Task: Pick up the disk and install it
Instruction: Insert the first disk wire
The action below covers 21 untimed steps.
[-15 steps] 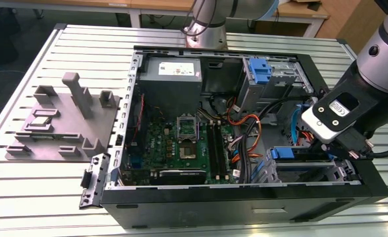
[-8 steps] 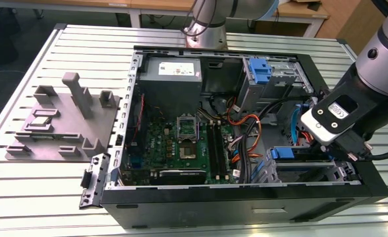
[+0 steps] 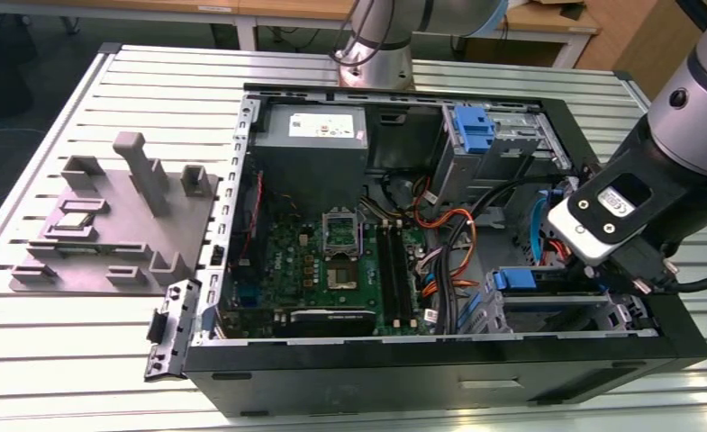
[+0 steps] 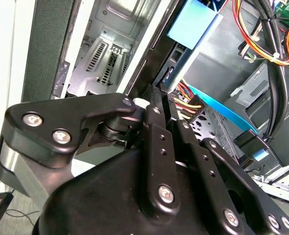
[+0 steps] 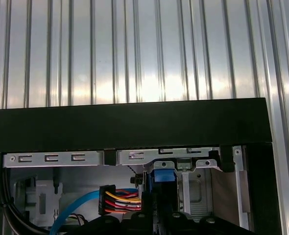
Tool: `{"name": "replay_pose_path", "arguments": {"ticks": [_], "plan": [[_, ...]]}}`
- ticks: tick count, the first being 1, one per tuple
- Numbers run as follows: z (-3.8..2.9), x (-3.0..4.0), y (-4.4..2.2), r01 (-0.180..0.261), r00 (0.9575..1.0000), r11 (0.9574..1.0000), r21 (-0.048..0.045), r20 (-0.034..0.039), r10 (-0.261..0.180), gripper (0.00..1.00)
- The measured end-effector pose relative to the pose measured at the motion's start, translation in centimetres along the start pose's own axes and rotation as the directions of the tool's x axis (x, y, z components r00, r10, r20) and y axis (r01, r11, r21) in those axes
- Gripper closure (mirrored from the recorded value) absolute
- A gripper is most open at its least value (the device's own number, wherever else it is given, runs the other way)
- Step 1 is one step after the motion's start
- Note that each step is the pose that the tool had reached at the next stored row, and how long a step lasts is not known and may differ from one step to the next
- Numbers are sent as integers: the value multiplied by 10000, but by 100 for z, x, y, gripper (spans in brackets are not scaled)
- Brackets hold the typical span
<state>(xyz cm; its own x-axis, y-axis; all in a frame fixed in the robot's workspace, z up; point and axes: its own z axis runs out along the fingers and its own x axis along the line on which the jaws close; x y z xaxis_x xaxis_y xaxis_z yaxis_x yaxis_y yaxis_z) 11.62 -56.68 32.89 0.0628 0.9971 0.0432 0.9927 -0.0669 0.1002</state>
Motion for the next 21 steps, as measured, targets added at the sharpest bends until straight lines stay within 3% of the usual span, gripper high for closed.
{"name": "replay_pose_path", "arguments": {"ticks": [2,3,10,13,15,17,21], "plan": [[0,0,0,0,10000,10000,0,-3,0,82],[-6,0,1,0,10000,10000,0,-1,0,76],[-136,7,21,0,10000,10000,12,-5,0,76],[-151,8,26,-2,10000,10000,27,-7,2,76],[-151,8,26,-2,10000,10000,31,-6,2,77],[-153,8,26,-2,10000,10000,35,-4,2,90],[-153,8,26,-2,10000,10000,42,-3,2,90]]}}
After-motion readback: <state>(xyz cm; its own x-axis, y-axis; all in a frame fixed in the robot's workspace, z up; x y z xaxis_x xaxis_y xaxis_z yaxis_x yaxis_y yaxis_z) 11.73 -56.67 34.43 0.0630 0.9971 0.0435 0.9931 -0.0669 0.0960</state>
